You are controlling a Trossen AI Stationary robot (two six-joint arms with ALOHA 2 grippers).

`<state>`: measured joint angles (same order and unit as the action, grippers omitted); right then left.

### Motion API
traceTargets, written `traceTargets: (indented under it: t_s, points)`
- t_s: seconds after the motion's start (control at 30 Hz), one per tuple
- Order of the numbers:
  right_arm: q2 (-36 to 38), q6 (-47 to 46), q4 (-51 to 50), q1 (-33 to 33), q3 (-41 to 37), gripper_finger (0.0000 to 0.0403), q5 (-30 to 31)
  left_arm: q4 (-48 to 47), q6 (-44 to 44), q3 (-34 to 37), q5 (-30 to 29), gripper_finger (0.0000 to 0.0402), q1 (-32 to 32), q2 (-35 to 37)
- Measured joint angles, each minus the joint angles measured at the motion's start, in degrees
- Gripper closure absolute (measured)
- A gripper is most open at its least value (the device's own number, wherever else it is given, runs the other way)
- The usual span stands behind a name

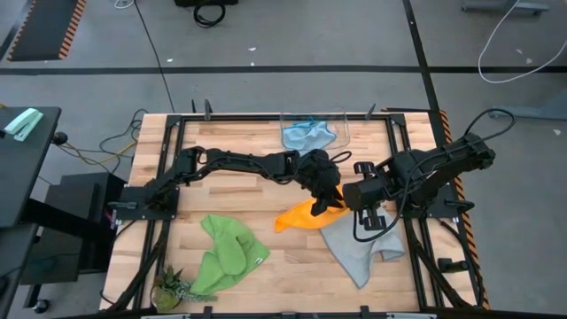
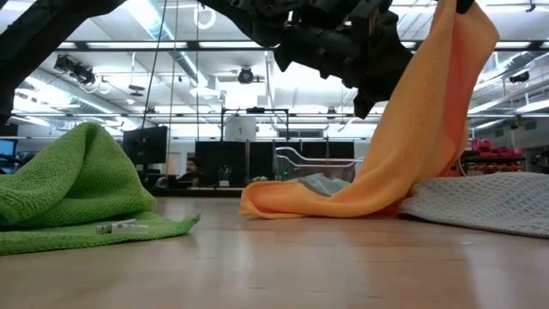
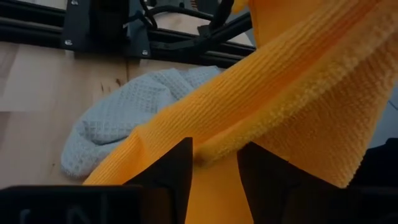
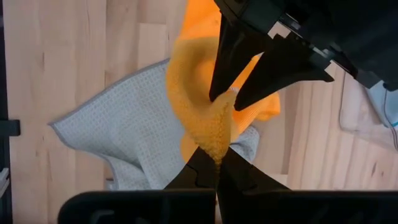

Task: Fold microfiber towels
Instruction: Fold the orange microfiber cloth

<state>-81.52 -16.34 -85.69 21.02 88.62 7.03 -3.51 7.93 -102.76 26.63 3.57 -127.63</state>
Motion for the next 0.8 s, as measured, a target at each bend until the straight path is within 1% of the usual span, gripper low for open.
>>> traceTargets:
  t_s: [0.07,0.13,0.27,0.33,0.47,0.67,0.8]
  points:
    - [0.0,0.0,0.0,0.0,0.0,0.0403,0.0,-0.1,0.0,0.0,-0.4,0.0284,0.0,0.0]
    - [0.0,-0.2,0.0,0.0,0.0,0.0403,0.0,0.0,-0.1,0.0,-0.8,0.0305,0.0,0.0]
    - [0.0,-0.6,0.0,0.0,0.0,0.0403,0.6,-0.1,0.0,0.0,-1.6,0.0371,0.4,0.0]
    - [0.0,-0.8,-0.1,0.0,0.0,0.0403,0.9,-0.1,0.6,0.0,-2.7,0.039,0.4,0.0]
    - [0.0,-2.6,-0.8,0.0,0.0,0.0403,2.2,-0.2,0.7,0.0,-5.2,0.0387,0.5,0.0]
    - [0.2,-7.3,-3.6,0.1,0.0,0.0403,4.1,-0.5,2.6,0.0,-9.1,0.0394,1.5,0.0]
    - [0.8,-9.9,-4.3,0.4,0.0,0.0403,4.5,-2.7,3.3,0.0,-12.2,0.0396,2.6,1.4]
